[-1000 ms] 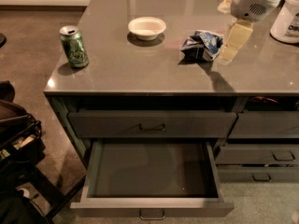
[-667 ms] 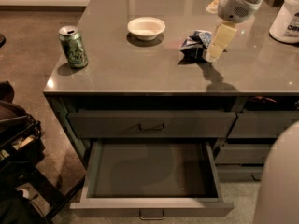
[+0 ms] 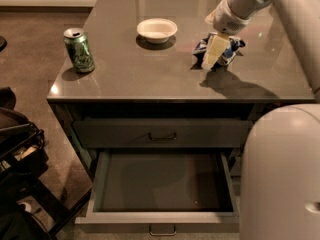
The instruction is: Place blue chip bag into middle drawer
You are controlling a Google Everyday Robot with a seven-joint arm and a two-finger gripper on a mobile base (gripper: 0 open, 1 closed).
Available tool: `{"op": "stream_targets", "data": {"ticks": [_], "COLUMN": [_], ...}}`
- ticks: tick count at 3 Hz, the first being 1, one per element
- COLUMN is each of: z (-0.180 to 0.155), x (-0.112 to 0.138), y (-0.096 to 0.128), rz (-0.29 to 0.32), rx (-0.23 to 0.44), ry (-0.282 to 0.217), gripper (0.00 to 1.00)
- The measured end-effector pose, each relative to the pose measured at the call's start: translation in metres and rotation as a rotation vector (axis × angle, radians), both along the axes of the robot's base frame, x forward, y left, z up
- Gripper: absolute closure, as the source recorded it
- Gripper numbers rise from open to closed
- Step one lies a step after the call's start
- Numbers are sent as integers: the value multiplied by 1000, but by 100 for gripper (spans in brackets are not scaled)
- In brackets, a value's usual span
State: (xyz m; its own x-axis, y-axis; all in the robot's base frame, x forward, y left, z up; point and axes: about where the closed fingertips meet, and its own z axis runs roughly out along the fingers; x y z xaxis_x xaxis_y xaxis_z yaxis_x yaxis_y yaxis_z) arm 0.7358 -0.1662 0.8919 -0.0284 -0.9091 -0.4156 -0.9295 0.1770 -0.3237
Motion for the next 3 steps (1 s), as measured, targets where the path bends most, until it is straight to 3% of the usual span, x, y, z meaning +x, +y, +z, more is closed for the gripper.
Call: {"op": "stream_targets", "data": {"ticks": [1, 3], "z": [-36, -38], "x": [14, 14], "y": [4, 5], "rz": [-20, -20], "rx": [5, 6], "ry": [36, 39], "gripper": [0, 42]}}
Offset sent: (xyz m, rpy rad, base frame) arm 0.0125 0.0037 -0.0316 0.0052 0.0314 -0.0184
